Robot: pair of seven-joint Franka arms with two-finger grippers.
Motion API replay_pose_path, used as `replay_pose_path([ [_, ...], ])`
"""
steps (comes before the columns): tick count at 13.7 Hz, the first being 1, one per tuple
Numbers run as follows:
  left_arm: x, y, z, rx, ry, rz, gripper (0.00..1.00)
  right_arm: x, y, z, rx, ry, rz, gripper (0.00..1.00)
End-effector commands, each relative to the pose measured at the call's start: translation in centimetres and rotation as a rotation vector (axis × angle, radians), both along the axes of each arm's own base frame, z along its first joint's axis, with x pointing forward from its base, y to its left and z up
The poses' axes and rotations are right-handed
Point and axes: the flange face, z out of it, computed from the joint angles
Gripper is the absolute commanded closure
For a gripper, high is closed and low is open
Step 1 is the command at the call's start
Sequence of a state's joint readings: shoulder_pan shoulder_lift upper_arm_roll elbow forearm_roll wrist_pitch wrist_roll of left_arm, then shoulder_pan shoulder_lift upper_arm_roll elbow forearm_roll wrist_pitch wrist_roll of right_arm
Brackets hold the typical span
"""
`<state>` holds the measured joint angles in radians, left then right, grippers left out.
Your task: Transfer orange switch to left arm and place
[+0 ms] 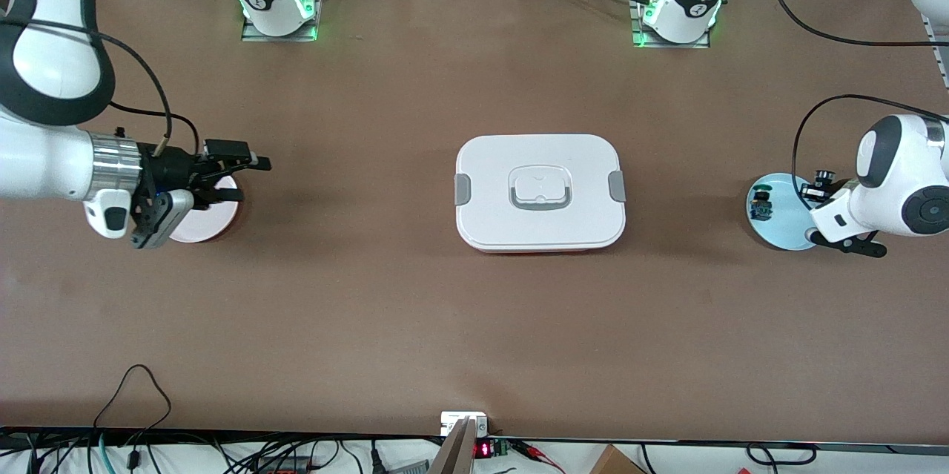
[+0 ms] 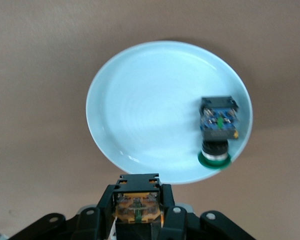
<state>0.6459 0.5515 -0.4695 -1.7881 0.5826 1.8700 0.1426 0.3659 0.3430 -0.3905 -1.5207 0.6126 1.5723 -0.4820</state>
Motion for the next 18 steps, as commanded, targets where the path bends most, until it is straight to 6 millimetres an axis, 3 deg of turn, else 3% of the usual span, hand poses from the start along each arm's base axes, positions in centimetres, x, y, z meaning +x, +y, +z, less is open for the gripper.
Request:
replay_pose_path([
  [1, 0.3, 2.8, -2.6, 0.014, -0.037, -0.035, 1.00, -0.9, -1.7, 0.9, -0.259, 0.084, -0.101, 0.00],
  [3, 0.4, 3.0, -3.0, 0.009, -0.042, -0.031, 1.00, -2.0, -1.0, 0.9, -0.483, 0.118, -0.073, 0.00],
  [6, 0.6, 2.6, -3.2, 0.008, -0.045, -0.039, 1.00, -2.7, -2.6, 2.4, -0.622, 0.113, -0.083, 0.00],
  [8, 0.7, 2.5, -4.5, 0.000, -0.035, -0.050, 1.00, -2.7, -4.9, 4.6, -0.673, 0.054, -0.111, 0.00],
  [10, 0.8, 2.5, -4.6, 0.003, -0.042, -0.060, 0.99, -1.6, -10.3, 5.7, -0.654, -0.011, -0.234, 0.00],
  [12, 1.3, 2.3, -5.8, -0.017, -0.073, -0.070, 0.97, -1.9, -12.1, 6.8, -0.585, -0.029, -0.298, 0.00],
  [13, 1.4, 2.6, -5.8, -0.007, -0.088, -0.085, 0.96, -2.1, -12.4, 7.2, -0.573, -0.023, -0.350, 0.00],
  [15, 1.4, 2.6, -5.8, -0.003, -0.088, -0.090, 0.93, -2.0, -11.0, 7.6, -0.566, -0.012, -0.400, 0.00],
  [18, 1.3, 2.7, -5.8, -0.012, -0.089, -0.079, 0.75, -3.2, -10.4, 8.5, -0.590, 0.001, -0.366, 0.00],
])
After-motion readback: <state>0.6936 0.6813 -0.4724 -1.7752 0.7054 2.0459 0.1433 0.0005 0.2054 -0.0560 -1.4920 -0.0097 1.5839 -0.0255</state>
